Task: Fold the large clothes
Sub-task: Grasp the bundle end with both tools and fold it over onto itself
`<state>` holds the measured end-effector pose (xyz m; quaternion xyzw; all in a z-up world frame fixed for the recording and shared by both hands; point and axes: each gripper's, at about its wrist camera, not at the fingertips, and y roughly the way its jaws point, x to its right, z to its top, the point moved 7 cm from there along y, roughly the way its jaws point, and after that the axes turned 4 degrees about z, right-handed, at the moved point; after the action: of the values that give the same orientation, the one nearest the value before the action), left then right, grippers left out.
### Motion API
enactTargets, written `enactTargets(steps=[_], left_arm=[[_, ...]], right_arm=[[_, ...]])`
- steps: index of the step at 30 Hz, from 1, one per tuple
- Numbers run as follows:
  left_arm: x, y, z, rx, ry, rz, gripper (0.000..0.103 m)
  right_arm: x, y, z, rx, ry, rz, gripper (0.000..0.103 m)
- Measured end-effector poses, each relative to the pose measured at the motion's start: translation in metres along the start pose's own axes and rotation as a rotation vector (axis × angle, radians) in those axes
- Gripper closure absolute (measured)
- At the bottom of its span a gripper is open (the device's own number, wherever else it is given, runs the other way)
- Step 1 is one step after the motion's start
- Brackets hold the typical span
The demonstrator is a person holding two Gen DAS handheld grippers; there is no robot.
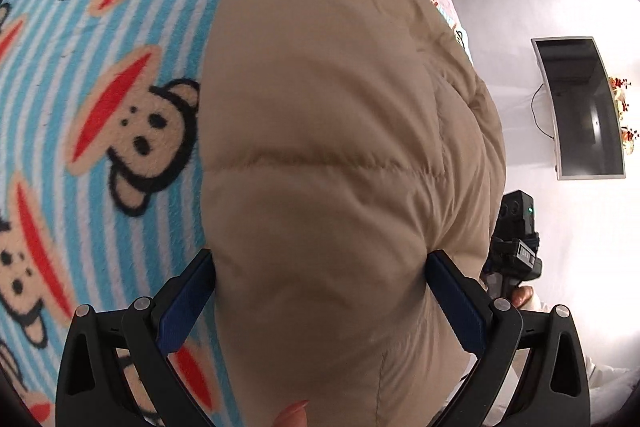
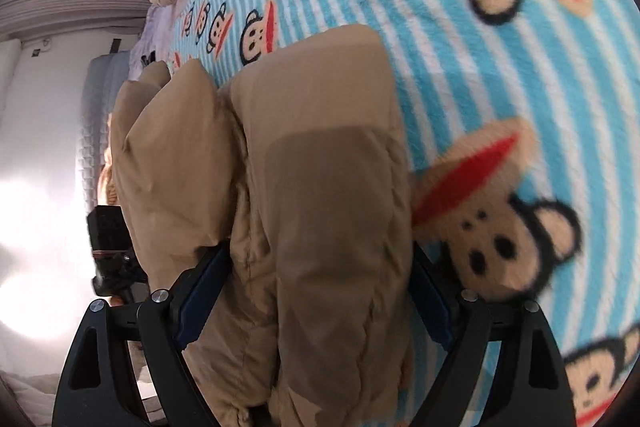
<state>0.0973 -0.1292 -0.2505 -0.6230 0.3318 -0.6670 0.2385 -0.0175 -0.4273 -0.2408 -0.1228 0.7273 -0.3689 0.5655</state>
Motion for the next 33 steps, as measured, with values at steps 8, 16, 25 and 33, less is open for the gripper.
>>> enactTargets(steps=[8,16,25,33], left_arm=[[0.006,0.028,0.000,-0.041,-0.050,-0.046,0.000],[0.034,0.013,-0.005,0.011,-0.033,-0.024,0.022],[0.058,-0.040,-0.005,0.108,0.007,-0.064,0.026],[0.001,-0.132,0.003,0.209,-0.004,-0.050,0.026]], right_arm=[[0.001,0.019,0.013,-0.035,0.053,0.075,0.014],[-0.008,0.009,0.008,0.004,0.088,0.106,0.054],[-0.072,-0.001,-0.004,0.042,0.009,0.155,0.064],[-0.160,0.068,-0.007,0.035,-0.068,0.194,0.064]])
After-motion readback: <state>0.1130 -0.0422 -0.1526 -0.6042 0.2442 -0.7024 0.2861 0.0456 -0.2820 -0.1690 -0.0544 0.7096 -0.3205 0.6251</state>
